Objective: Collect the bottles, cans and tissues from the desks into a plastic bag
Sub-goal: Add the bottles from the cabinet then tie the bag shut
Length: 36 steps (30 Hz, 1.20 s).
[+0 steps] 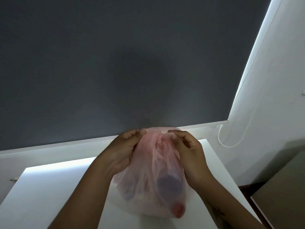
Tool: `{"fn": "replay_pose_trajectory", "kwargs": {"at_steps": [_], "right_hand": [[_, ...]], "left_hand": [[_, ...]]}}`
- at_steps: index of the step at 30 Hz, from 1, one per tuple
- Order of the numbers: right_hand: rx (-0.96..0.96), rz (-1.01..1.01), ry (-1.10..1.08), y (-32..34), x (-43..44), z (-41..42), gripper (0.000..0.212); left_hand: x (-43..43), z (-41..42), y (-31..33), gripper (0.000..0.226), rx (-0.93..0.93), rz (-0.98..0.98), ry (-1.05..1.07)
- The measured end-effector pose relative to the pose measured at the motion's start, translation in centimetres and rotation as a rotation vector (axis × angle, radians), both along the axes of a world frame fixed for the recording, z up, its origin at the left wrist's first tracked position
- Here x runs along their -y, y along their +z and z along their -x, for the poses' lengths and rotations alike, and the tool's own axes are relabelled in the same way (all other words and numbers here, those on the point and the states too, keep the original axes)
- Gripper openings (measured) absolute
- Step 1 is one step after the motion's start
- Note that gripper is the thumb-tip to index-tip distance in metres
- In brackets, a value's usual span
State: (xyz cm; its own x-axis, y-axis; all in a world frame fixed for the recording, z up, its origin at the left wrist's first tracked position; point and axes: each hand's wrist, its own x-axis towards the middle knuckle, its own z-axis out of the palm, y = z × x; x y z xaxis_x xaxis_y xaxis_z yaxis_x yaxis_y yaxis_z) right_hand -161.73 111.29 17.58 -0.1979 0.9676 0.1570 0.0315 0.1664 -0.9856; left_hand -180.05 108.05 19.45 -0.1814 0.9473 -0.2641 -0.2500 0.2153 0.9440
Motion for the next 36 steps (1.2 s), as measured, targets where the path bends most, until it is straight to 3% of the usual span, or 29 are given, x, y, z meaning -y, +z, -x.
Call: {"fn": "replay_pose_trajectory", "kwargs": {"at_steps": [4, 7, 12, 16, 22, 24, 31, 33, 35, 36], "right_hand": [[-0.261, 0.243, 0.087, 0.7, 0.4, 0.6, 0.017], [-0.411, 0.297, 0.123, 1.5, 0.3, 0.8, 0.015], [-0.631, 0.354, 0.125, 2.2, -0.2, 0.4, 0.013], [-0.770, 0.353, 0.079, 2.5, -1.7, 0.0, 0.021], [-0.828, 0.325, 0.031, 2.8, -3.3, -0.9, 0.026], [-0.711, 0.280, 0.016, 2.6, -3.0, -0.8, 0.023], [0.030, 0.161, 0.011, 3.0, -0.8, 0.5, 0.015], [0.305, 0.002, 0.125, 3.3, 0.3, 1.3, 0.057], [0.617, -0.187, 0.193, 2.7, 1.0, 2.1, 0.095], [0.757, -0.248, 0.213, 2.3, 1.4, 2.5, 0.101]], "left_hand": [[0.4, 0.2, -0.2, 0.028, -0.146, -0.047, 0.028], [0.8, 0.5, 0.0, 0.034, -0.346, -0.067, 0.061], [1.5, 0.5, 0.0, 0.028, -0.558, -0.164, 0.377], [2.3, 1.9, -0.3, 0.020, -1.001, -0.240, 0.507], [3.1, 3.5, -0.5, 0.022, -1.087, -0.230, 0.555], [3.3, 2.9, -1.0, 0.023, -1.037, -0.221, 0.599], [3.5, 0.2, -4.8, 0.027, -0.811, -0.281, 0.607], [3.4, 0.8, -5.8, 0.024, -0.789, -0.333, 0.552], [3.4, 1.5, -6.7, 0.059, -0.813, -0.267, 0.452], [3.2, 1.8, -7.3, 0.077, -0.830, -0.204, 0.411]]}}
